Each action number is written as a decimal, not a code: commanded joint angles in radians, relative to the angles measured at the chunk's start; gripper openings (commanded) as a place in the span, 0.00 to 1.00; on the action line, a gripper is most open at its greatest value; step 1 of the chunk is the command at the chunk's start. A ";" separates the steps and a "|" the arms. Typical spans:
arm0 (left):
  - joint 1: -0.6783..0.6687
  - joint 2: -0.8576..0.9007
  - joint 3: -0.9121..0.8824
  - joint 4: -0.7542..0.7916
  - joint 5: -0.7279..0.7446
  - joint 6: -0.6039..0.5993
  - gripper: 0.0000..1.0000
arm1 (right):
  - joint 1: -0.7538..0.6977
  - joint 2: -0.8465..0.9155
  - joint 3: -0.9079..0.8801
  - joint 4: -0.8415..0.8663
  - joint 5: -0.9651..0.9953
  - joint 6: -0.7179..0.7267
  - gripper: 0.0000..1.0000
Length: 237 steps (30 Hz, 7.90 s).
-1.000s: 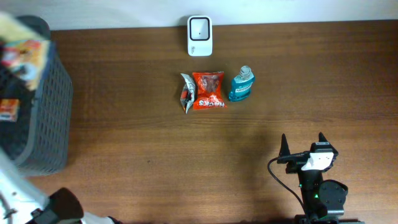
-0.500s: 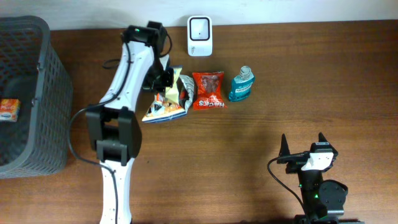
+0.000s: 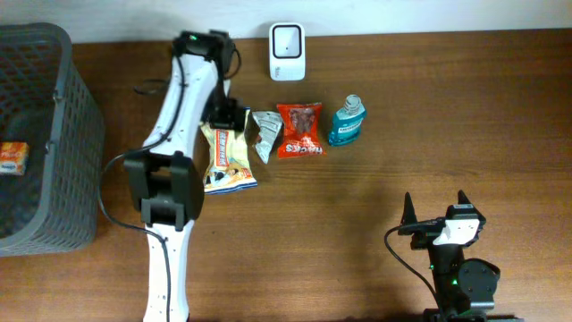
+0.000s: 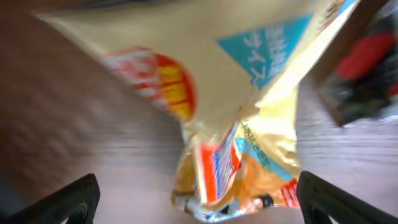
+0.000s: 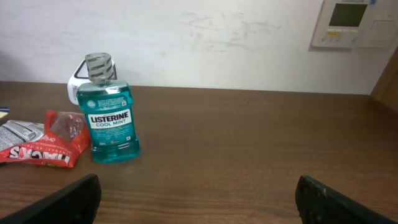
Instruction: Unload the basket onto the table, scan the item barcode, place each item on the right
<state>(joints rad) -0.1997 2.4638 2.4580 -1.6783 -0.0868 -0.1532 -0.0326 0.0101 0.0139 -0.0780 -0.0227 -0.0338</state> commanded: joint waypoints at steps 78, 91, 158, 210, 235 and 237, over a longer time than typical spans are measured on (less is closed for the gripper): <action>0.831 -0.019 -0.480 0.934 -0.391 0.678 0.00 | 0.006 -0.006 -0.008 -0.002 0.009 -0.003 0.99; 0.682 -0.282 -0.463 0.877 -0.230 0.448 0.00 | 0.006 -0.006 -0.008 -0.002 0.009 -0.003 0.99; 0.071 -0.395 0.197 -0.010 0.412 0.172 0.99 | 0.006 -0.006 -0.008 -0.002 0.009 -0.003 0.99; 0.115 -0.402 -0.111 0.339 0.146 -0.188 0.99 | 0.021 1.061 1.213 -0.614 -0.620 0.128 0.99; 0.114 -0.402 -0.111 0.339 0.146 -0.188 0.99 | 0.203 1.640 1.213 -0.348 -0.190 -0.224 0.98; 0.114 -0.402 -0.111 0.339 0.146 -0.188 0.99 | 0.203 1.653 1.213 -0.344 -0.198 -0.224 0.99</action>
<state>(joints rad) -0.0849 2.0708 2.3486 -1.3415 0.0696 -0.3340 0.1646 1.6428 1.2182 -0.4294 -0.2432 -0.2474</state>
